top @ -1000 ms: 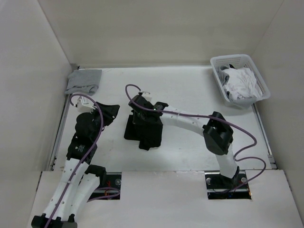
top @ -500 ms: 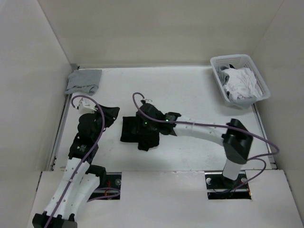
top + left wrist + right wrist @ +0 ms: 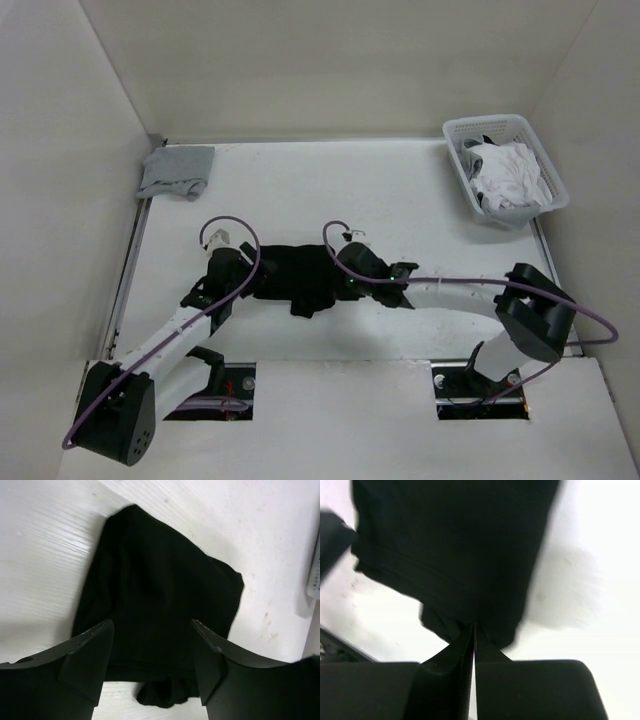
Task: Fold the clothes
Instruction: Fold the tank top, then neatly place the folded tank top to the corner
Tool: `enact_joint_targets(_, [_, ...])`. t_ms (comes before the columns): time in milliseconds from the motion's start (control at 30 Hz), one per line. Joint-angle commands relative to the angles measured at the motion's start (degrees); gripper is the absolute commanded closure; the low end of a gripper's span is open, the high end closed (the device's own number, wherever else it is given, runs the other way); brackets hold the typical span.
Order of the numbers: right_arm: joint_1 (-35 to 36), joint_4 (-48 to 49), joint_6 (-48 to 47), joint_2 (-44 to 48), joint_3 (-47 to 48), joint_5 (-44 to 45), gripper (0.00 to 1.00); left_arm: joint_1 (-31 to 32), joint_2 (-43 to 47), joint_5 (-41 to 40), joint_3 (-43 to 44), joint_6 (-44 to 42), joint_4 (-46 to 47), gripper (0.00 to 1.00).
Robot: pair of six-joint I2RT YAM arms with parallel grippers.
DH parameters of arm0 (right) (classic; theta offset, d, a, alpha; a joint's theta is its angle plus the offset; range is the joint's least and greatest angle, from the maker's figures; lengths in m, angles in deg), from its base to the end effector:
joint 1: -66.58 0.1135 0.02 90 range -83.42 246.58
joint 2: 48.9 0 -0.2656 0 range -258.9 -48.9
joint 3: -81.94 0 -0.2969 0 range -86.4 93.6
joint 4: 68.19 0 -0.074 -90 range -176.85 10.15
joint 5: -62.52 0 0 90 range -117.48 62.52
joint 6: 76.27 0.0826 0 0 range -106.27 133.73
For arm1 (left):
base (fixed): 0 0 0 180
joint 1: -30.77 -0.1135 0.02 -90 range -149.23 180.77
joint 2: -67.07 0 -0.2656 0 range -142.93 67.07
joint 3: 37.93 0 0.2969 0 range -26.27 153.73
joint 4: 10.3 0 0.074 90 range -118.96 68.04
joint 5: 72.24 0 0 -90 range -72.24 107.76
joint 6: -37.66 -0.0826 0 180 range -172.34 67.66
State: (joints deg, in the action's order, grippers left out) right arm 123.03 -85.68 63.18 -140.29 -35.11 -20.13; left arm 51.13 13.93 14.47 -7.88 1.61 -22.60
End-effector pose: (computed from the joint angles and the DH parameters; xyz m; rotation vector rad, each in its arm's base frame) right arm 0.2276 0.3242 0.1256 -0.0874 2.4884 0.7077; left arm 0.2467 -0.0865 0.1190 -0.6873 2.1608 -0.6550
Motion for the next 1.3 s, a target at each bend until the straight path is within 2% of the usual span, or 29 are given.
enact_joint_targets(0, [0.5,6.9,-1.0,8.3,-2.6,2.3,0.93,-3.3,-2.7,3.6,-2.0,-2.0,6.5,0.39])
enact_joint_targets(100, [0.4,7.1,-1.3,12.4,-4.8,2.6,0.91,-6.9,-8.2,5.2,-2.8,-1.7,5.8,0.43])
enact_joint_targets(167, [0.4,7.2,-1.5,14.5,-5.9,2.8,0.89,-9.8,-7.9,5.6,-4.3,-1.3,5.5,0.45])
enact_joint_targets(333, [-0.3,7.2,-1.6,19.2,-9.8,3.3,0.82,-12.3,5.3,3.5,-7.8,-1.2,1.6,0.43])
enact_joint_targets(400, [-0.5,7.2,-1.6,21.1,-10.9,3.5,0.77,-11.5,6.8,3.2,-7.2,-3.5,0.7,0.40])
enact_joint_targets(500, [-1.3,7.4,-2.1,22.6,-11.5,3.5,0.68,-8.6,1.6,4.7,-5.9,-4.2,3.3,0.39])
enact_joint_targets(633, [-1.7,8.0,-2.6,24.1,-11.4,3.4,0.64,-4.2,-10.8,4.8,-4.9,-4.2,9.6,0.42])
enact_joint_targets(700, [-1.7,8.0,-2.8,25.1,-11.3,3.5,0.64,-2.7,-15.7,4.7,-4.7,-3.8,15.6,0.48])
enact_joint_targets(767, [-1.9,8.0,-3.1,26.0,-11.2,3.5,0.64,-1.7,-20.8,5.1,-2.9,-2.0,20.7,0.60])
enact_joint_targets(867, [-2.7,7.8,-3.2,28.5,-12.1,3.5,0.64,0.4,-27.3,6.2,2.9,-0.1,26.9,0.85])
enact_joint_targets(933, [-3.7,7.5,-3.2,31.1,-13.0,3.5,0.64,1.0,-31.2,6.8,9.5,-0.2,28.2,0.95])
enact_joint_targets(1100, [-7.8,5.8,-2.9,39.8,-15.8,3.9,0.64,0.3,-41.3,8.4,29.1,-0.8,27.6,1.00])
enact_joint_targets(1267, [-12.5,2.8,-3.6,43.8,-16.7,2.9,0.63,-5.1,-52.5,11.4,48.4,-0.3,24.1,1.00])
